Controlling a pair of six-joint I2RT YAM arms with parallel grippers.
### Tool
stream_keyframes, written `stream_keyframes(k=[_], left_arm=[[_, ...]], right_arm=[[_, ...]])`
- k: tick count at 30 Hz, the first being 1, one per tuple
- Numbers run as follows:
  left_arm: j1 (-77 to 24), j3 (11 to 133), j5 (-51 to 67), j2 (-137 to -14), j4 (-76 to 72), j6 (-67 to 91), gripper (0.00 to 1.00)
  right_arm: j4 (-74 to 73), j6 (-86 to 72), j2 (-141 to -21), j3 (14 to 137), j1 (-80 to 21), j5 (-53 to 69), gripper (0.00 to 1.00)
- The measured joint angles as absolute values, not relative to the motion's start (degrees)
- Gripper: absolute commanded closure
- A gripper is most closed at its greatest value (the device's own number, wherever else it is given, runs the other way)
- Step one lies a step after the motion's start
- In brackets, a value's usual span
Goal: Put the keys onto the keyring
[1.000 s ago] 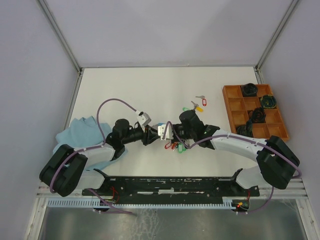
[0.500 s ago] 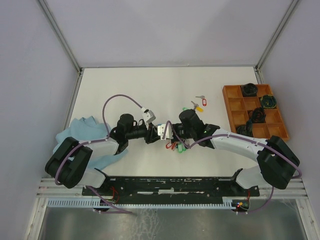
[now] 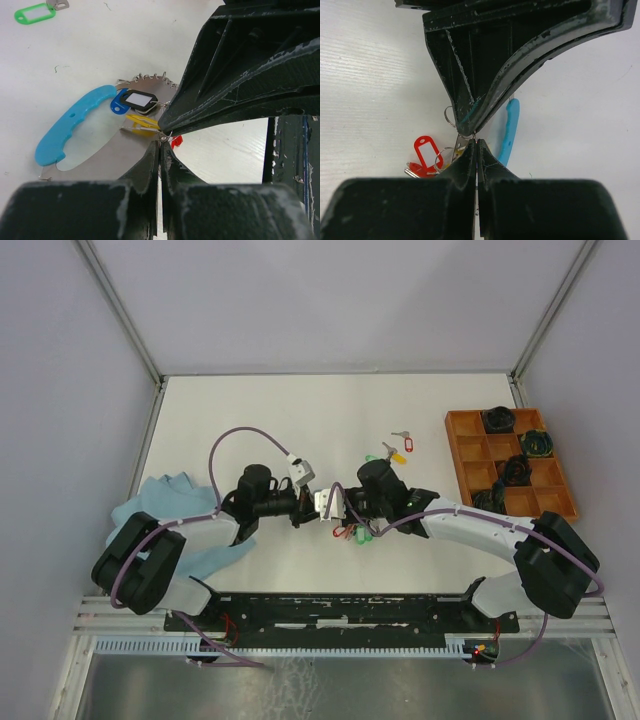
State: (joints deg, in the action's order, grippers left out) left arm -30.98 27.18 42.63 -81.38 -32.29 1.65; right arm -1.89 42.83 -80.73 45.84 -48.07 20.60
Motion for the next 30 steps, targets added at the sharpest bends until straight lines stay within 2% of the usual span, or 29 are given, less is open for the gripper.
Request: stream_keyframes(k=[20,30], left_arm=[[-31.0,24.9,38.5,-74.5,-32.0,1.7,0.97],[-31.0,21.6,38.5,-74.9,-39.6,3.7,0.97]], right_arm=[[-2.7,42.8,-82.1,46.9,-47.8,19.7,0.99],[-2.6,42.3,-83.5,47.2,-47.2,23.6,0.99]])
